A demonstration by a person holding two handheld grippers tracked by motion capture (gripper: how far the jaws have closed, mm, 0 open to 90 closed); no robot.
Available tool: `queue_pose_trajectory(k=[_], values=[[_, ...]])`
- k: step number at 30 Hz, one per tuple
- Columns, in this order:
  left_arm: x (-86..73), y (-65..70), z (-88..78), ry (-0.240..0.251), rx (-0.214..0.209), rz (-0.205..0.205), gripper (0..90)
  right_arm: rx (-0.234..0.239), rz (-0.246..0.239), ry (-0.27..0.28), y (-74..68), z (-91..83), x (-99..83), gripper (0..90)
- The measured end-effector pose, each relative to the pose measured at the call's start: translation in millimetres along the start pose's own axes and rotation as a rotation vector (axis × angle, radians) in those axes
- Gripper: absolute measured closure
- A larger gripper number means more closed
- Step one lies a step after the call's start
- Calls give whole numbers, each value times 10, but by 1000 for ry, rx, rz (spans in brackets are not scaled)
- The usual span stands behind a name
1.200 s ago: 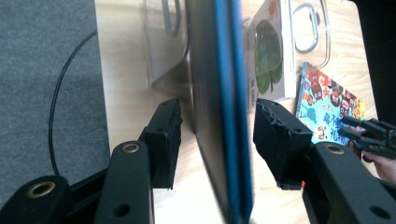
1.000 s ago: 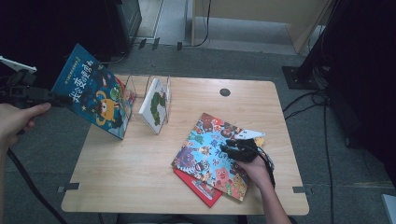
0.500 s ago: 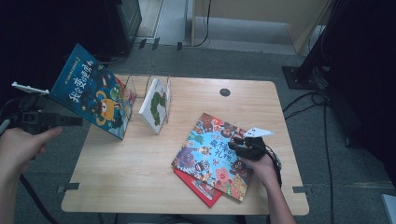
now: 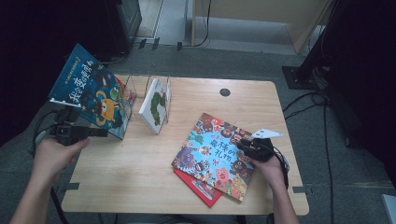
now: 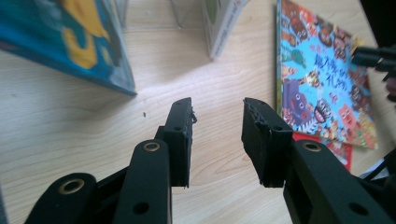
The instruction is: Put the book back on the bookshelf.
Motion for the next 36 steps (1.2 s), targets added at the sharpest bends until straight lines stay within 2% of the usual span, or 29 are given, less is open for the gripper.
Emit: queue_pose_trajectory(k=[6,9,14,20,23,26,32,36], values=[[-49,152,247,-15,-42,30,648,-11,21,0,56,-52,-38,765],[-65,209,404,-34,-44,40,663,-17,27,0,79,-79,-67,778],[-93,275,649,-49,-88,55,684,-40,35,-9,116,-134,-132,798],[-111,364,899,-69,-111,93,713,-67,59,-4,174,-237,-221,834],[-111,413,1015,-95,-126,132,754,-88,64,1,198,-293,-261,851],[-109,458,1118,-102,-127,156,784,-114,78,0,221,-362,-302,874],[-107,512,1305,-109,-134,171,820,-141,110,8,260,-480,-384,879],[-120,549,1394,-116,-131,198,841,-175,120,-10,294,-542,-442,879]])
Point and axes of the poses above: each handheld gripper's, and its own axes: z roughly forward along the jaws, x roughly out of its top, y roughly to its right, the point moved 2 cm from there along z, roughly forward along the jaws, and after that the axes turned 5 degrees about y, right-handed, at the moved point
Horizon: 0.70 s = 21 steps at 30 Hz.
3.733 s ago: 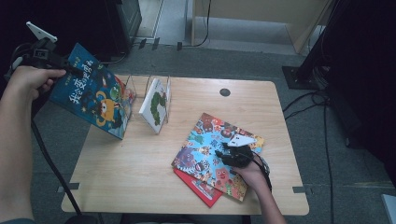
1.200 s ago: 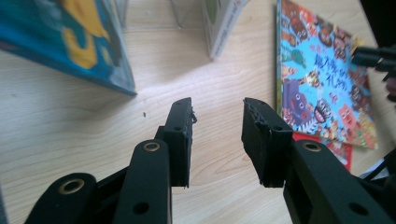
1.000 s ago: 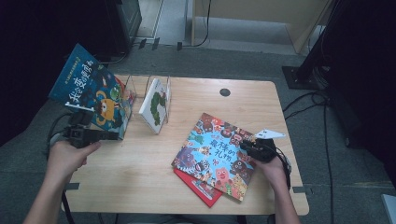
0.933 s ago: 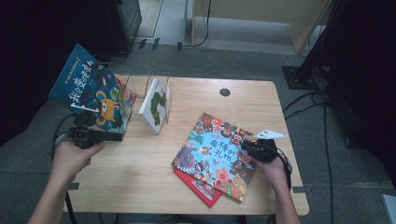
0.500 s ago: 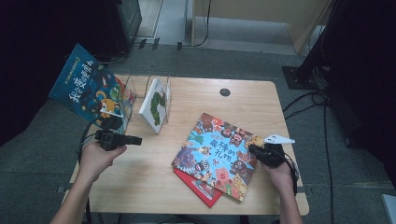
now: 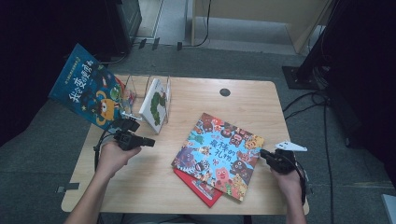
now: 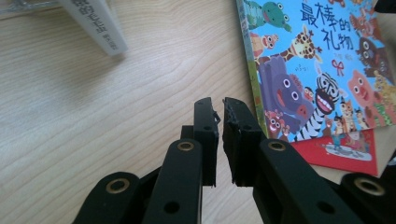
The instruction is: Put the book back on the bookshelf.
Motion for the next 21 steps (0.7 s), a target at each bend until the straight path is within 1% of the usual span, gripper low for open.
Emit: queue_pose_trajectory(k=[1,3,5,7,9,10,11,13,16,21], values=[[0,8,24,-3,2,9,844,-4,5,-4,13,-6,-12,880],[-4,28,78,-3,-14,11,843,6,19,-2,20,-6,-27,880],[-17,53,139,-10,-22,20,843,18,8,-17,-5,22,-36,893],[-37,78,202,-12,-25,25,840,4,-10,-16,-36,33,-30,899],[-61,103,265,-18,-36,30,839,1,-11,-10,-44,36,-17,900],[-72,116,296,-18,-35,29,836,0,-10,-7,-44,37,-12,900],[-84,121,324,-26,-35,37,836,0,-10,-3,-44,39,-5,900],[-101,142,369,-27,-36,32,829,1,-3,4,-57,64,6,900],[-126,178,421,-31,-33,42,828,16,-1,12,-78,123,37,900],[-195,212,500,-44,-28,47,817,26,-11,14,-122,208,89,900]])
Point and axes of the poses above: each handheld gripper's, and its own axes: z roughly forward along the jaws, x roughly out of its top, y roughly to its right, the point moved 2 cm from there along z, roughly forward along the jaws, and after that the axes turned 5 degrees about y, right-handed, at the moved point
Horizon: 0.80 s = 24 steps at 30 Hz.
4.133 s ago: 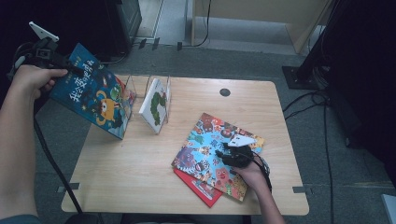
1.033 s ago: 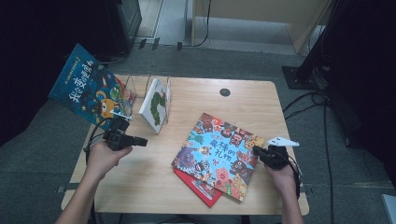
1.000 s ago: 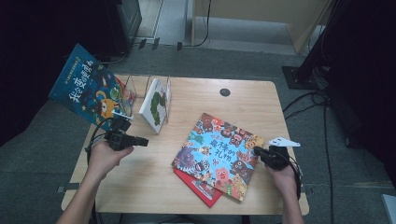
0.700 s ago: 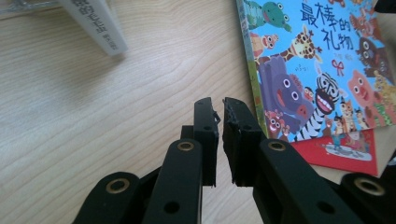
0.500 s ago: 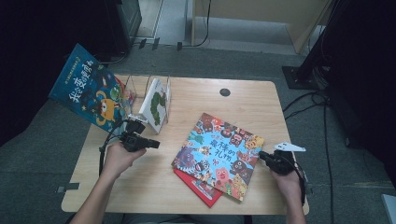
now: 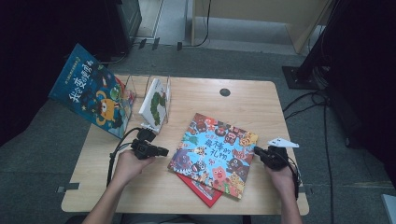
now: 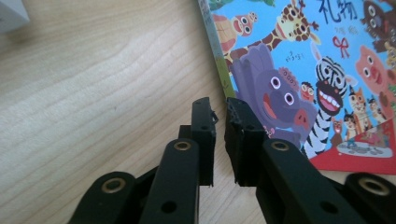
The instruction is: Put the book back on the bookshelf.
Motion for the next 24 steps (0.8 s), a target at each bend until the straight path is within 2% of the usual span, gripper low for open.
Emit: queue_pose_trajectory(k=[3,9,10,12,18,24], values=[[-39,3,34,-5,-12,-5,806,9,-3,1,-22,44,26,900],[-127,35,65,-12,7,-1,840,19,-12,-1,-82,135,83,900],[-146,35,66,-8,7,-13,845,20,-15,0,-88,149,92,900],[-173,32,62,-2,-3,-28,860,25,-12,5,-93,176,104,900],[-259,81,28,3,-15,-39,888,21,-10,-3,-121,251,162,900],[-333,153,-6,4,-19,-32,895,16,-17,3,-161,339,217,900]])
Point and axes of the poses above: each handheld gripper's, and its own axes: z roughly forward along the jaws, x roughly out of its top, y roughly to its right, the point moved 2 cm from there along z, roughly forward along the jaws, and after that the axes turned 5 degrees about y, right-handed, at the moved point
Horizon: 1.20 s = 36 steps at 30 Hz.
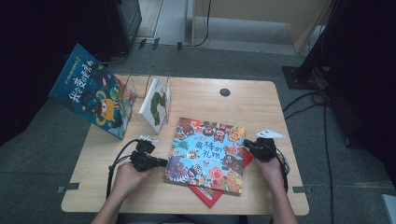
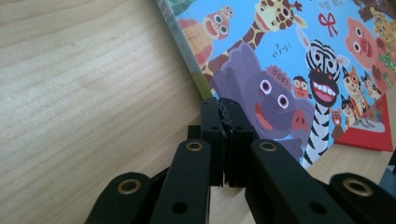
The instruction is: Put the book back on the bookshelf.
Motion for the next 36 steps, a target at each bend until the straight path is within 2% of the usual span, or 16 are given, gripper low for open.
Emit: queue_pose_trajectory(k=[14,18,20,24,31,36], values=[[-210,126,-70,3,-1,-12,894,11,-3,-10,-78,258,165,900],[-247,171,-60,11,-5,-22,895,27,-10,-12,-57,317,178,900],[-249,206,-43,12,-5,-22,899,26,4,-9,-43,301,181,900],[-230,299,13,11,-9,-10,900,2,-9,-4,-22,196,188,900],[-159,454,140,7,-53,28,899,2,-5,10,-21,-5,102,897],[-101,568,243,-6,-63,67,900,3,-13,9,-62,-91,33,894]])
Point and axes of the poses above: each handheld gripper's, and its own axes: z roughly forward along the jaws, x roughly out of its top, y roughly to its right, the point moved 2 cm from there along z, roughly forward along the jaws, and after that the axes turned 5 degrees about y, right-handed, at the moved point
